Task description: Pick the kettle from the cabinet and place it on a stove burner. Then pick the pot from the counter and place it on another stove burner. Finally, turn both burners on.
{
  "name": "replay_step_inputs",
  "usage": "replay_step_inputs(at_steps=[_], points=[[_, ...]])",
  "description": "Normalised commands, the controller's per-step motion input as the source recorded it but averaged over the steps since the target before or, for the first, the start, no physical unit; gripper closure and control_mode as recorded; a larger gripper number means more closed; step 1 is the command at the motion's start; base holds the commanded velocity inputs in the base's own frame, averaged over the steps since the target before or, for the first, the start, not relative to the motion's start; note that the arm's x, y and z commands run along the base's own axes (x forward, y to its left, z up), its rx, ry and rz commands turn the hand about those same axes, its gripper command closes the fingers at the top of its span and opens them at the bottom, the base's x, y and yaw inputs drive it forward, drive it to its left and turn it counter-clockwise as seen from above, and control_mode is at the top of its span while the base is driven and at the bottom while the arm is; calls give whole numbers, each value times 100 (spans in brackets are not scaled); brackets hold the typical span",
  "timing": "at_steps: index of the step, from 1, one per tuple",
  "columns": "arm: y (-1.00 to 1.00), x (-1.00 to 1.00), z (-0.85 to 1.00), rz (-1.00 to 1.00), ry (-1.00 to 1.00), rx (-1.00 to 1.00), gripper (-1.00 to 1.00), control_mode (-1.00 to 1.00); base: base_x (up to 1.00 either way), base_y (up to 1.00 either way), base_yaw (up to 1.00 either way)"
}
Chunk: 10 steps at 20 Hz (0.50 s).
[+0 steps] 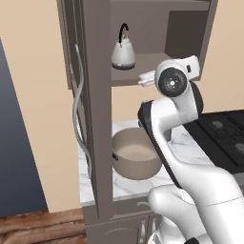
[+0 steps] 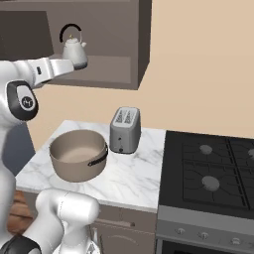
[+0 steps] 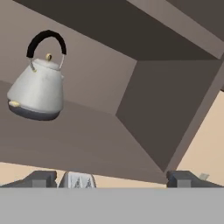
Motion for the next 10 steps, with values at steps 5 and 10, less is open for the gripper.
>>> replay_step_inputs(at_steps=[5, 10], points=[[6, 0, 9, 0, -3, 0, -100, -100, 0, 0, 0], [14, 0, 2, 0, 0, 0, -100, -100, 0, 0, 0]])
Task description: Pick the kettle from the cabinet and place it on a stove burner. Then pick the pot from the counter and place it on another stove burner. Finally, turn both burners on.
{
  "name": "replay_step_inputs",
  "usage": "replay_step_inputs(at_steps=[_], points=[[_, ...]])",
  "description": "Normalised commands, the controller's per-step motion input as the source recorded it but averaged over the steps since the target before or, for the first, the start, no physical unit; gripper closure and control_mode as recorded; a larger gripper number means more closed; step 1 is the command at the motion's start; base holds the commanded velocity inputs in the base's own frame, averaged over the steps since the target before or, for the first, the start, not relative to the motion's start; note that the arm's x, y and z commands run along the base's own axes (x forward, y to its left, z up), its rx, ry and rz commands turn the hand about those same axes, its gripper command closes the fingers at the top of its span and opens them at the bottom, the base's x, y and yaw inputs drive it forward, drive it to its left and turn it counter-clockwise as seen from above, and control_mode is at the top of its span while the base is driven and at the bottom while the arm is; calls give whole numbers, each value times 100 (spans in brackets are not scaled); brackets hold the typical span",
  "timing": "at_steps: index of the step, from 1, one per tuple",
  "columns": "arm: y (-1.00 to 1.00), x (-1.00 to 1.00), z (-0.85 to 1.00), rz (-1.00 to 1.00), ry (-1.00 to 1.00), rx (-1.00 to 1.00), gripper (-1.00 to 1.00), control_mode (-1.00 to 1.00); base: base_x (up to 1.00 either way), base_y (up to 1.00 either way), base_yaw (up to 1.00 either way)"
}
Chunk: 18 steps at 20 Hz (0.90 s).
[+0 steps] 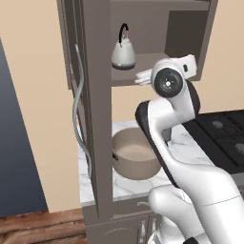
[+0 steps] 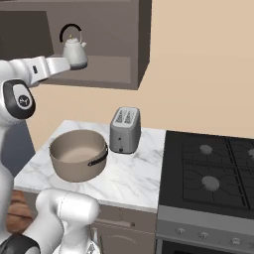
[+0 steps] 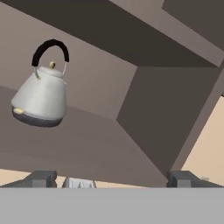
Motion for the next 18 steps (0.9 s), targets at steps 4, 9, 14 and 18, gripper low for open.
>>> replay_step_inputs(at_steps=[4, 9, 14, 18], points=[[8, 0, 11, 0, 0, 6, -100, -100, 0, 0, 0], [5, -1, 14, 1, -1, 6, -100, -100, 0, 0, 0], [6, 0, 14, 4, -3, 2, -100, -100, 0, 0, 0], [1, 0, 3, 7, -6, 0, -100, -100, 0, 0, 0]])
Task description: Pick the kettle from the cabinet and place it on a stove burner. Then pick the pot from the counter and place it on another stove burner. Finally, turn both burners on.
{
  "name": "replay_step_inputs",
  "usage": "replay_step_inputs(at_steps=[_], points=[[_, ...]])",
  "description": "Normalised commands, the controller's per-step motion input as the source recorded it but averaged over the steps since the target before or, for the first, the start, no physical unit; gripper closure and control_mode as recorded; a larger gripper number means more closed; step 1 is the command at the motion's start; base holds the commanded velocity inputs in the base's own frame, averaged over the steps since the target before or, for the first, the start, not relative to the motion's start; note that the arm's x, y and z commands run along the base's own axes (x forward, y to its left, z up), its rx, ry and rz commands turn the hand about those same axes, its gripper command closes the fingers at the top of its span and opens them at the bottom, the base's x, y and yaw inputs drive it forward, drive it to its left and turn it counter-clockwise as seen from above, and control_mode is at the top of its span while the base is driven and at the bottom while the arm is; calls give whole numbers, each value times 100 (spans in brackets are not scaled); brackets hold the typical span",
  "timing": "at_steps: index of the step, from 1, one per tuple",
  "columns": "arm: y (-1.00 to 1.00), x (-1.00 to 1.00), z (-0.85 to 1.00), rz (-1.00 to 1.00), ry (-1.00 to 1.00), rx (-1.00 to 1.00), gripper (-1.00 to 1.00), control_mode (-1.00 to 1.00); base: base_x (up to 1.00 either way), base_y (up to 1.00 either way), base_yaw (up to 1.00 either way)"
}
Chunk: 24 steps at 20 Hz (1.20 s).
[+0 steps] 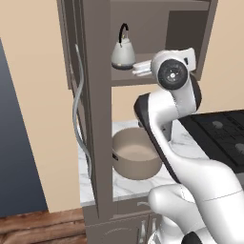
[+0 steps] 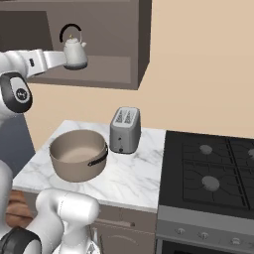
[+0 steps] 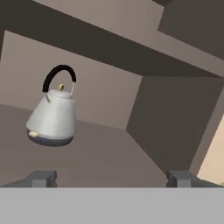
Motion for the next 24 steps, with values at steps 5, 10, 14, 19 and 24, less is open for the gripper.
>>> replay_step_inputs(at_steps=[5, 10, 14, 19, 24], points=[[0, 0, 0, 9, -7, 0, -100, -100, 0, 0, 0], [9, 0, 0, 8, -5, 0, -100, -100, 0, 0, 0], [33, 1, 0, 0, -1, 0, -100, -100, 0, 0, 0], [23, 0, 10, -2, 0, 1, -100, -100, 0, 0, 0], [2, 0, 14, 0, 0, 4, -100, -100, 0, 0, 0]])
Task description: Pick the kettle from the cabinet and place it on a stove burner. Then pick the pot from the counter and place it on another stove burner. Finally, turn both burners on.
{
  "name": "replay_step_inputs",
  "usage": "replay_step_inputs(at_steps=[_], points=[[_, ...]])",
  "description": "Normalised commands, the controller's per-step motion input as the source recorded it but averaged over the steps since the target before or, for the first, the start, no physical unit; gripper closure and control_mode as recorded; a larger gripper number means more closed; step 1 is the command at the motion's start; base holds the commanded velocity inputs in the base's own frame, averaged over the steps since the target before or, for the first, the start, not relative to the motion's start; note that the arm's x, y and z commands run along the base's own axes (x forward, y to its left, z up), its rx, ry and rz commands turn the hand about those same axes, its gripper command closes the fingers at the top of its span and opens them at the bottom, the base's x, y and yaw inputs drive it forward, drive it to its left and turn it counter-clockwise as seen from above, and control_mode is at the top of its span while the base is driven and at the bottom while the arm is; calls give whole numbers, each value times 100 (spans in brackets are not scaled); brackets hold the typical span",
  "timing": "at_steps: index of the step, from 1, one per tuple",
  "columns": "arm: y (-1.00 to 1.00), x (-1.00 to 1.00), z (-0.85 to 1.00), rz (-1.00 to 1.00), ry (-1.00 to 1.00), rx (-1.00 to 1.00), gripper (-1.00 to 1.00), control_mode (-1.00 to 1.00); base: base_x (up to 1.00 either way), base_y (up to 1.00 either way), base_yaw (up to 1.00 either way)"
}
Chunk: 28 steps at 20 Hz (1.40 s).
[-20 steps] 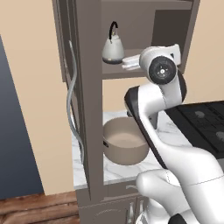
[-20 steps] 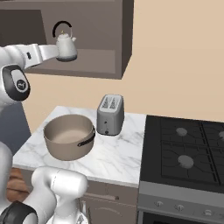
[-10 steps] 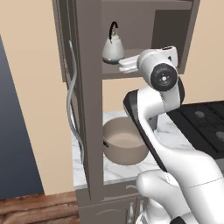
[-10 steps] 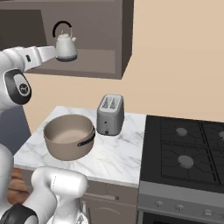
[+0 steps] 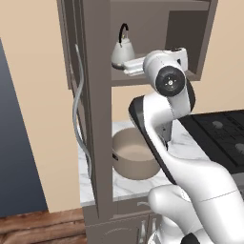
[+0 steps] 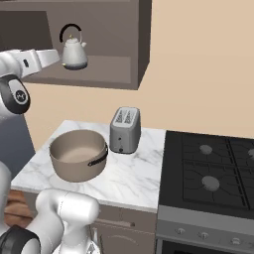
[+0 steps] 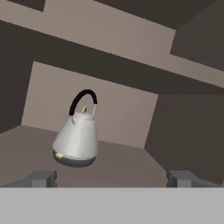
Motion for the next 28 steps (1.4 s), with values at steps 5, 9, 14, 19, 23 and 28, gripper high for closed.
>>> replay_step_inputs(at_steps=[5, 9, 14, 19, 23, 28], points=[[0, 0, 11, 0, 1, 7, -100, -100, 0, 0, 0], [0, 1, 5, 0, 1, 6, -100, -100, 0, 0, 0], [1, 3, 0, 0, 0, 2, -100, -100, 0, 0, 0], [4, 8, 0, 0, 0, 0, -100, -100, 0, 0, 0], [7, 21, 0, 0, 0, 0, -100, -100, 0, 0, 0], [6, 19, 0, 0, -1, 0, -100, -100, 0, 0, 0]])
